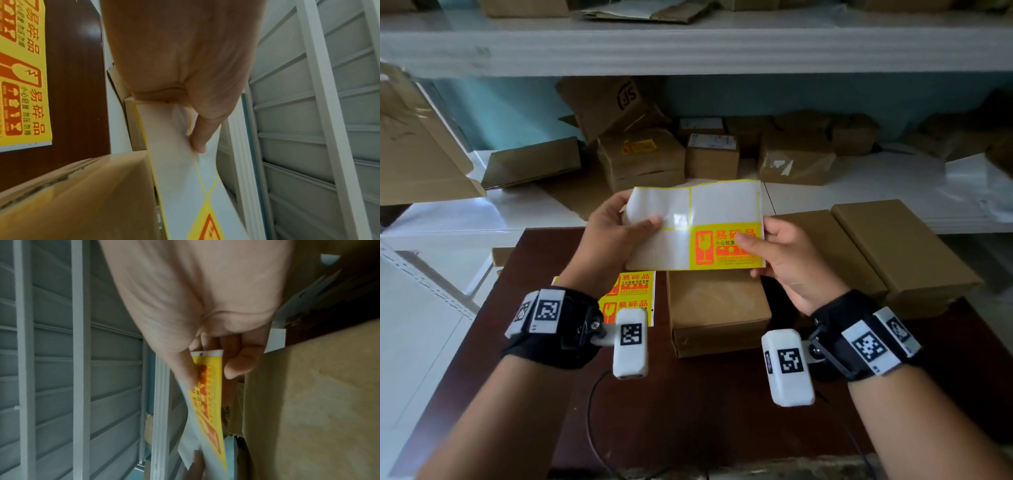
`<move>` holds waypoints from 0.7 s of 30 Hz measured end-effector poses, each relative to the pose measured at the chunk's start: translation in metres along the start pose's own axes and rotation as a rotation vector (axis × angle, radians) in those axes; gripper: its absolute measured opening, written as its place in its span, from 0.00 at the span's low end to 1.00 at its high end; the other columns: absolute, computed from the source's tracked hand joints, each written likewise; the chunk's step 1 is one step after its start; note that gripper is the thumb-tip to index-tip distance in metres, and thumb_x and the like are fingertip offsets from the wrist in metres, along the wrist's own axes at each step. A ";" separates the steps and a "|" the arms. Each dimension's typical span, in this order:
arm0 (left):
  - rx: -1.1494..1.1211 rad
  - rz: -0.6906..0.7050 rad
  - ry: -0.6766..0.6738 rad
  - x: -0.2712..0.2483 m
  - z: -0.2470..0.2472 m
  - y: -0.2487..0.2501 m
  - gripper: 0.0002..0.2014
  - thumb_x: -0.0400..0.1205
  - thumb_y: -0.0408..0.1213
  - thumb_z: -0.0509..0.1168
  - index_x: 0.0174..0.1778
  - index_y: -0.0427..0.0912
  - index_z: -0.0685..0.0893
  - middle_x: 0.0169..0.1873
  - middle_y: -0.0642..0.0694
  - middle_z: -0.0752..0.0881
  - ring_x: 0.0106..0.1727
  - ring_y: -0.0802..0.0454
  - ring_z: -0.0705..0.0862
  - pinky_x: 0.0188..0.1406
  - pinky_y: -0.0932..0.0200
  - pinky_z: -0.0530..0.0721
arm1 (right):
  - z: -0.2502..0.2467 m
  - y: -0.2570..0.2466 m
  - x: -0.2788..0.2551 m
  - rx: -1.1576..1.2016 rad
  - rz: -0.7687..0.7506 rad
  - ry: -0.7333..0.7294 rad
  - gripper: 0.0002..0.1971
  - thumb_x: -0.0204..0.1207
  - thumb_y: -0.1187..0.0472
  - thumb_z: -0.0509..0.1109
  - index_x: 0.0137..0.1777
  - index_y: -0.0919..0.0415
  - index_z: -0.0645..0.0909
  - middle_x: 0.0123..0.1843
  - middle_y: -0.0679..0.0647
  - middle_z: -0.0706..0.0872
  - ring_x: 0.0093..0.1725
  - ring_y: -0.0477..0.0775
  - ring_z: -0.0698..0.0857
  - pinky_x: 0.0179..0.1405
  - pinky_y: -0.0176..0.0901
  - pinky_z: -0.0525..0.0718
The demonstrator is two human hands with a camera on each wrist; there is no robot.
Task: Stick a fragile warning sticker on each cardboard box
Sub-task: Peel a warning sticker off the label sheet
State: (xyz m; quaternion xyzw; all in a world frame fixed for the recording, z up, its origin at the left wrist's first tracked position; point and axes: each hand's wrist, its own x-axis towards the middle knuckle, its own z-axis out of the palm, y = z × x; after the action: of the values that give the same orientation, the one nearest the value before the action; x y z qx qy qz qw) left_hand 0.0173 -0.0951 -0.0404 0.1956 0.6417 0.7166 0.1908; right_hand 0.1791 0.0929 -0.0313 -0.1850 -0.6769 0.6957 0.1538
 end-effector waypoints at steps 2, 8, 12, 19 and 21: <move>-0.002 -0.015 0.022 0.000 -0.001 -0.004 0.22 0.77 0.30 0.76 0.67 0.43 0.82 0.57 0.38 0.89 0.51 0.42 0.91 0.43 0.45 0.90 | -0.005 0.006 0.001 -0.079 0.000 0.042 0.07 0.80 0.64 0.74 0.56 0.57 0.87 0.50 0.53 0.94 0.47 0.50 0.89 0.25 0.35 0.79; -0.034 -0.077 0.116 0.001 0.002 -0.004 0.25 0.80 0.36 0.74 0.73 0.48 0.77 0.55 0.47 0.91 0.52 0.48 0.91 0.48 0.46 0.90 | -0.010 0.008 0.005 -0.044 0.021 0.145 0.05 0.82 0.63 0.72 0.53 0.54 0.87 0.47 0.52 0.94 0.38 0.49 0.92 0.21 0.33 0.82; -0.109 -0.202 -0.026 -0.003 0.004 0.003 0.21 0.83 0.47 0.68 0.72 0.47 0.80 0.62 0.42 0.89 0.48 0.48 0.89 0.42 0.55 0.88 | -0.009 0.004 0.007 0.096 0.030 0.206 0.06 0.82 0.63 0.72 0.57 0.57 0.86 0.47 0.54 0.94 0.36 0.52 0.92 0.21 0.33 0.82; -0.176 -0.239 -0.266 -0.021 0.034 0.006 0.21 0.77 0.42 0.70 0.66 0.44 0.83 0.57 0.42 0.91 0.45 0.49 0.90 0.36 0.61 0.88 | -0.008 0.000 0.006 0.148 -0.011 0.208 0.07 0.82 0.63 0.71 0.57 0.55 0.86 0.50 0.54 0.94 0.40 0.51 0.92 0.20 0.33 0.81; -0.227 -0.253 -0.283 -0.025 0.040 0.005 0.21 0.78 0.46 0.68 0.66 0.44 0.83 0.58 0.42 0.90 0.44 0.49 0.89 0.33 0.61 0.87 | -0.007 -0.001 0.006 0.155 -0.024 0.211 0.07 0.82 0.63 0.71 0.57 0.56 0.86 0.50 0.54 0.94 0.40 0.51 0.92 0.20 0.33 0.82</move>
State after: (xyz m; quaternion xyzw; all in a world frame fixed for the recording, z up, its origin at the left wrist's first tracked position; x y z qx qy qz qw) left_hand 0.0591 -0.0747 -0.0327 0.1896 0.5433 0.7199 0.3880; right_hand 0.1770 0.1024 -0.0311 -0.2367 -0.6033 0.7206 0.2464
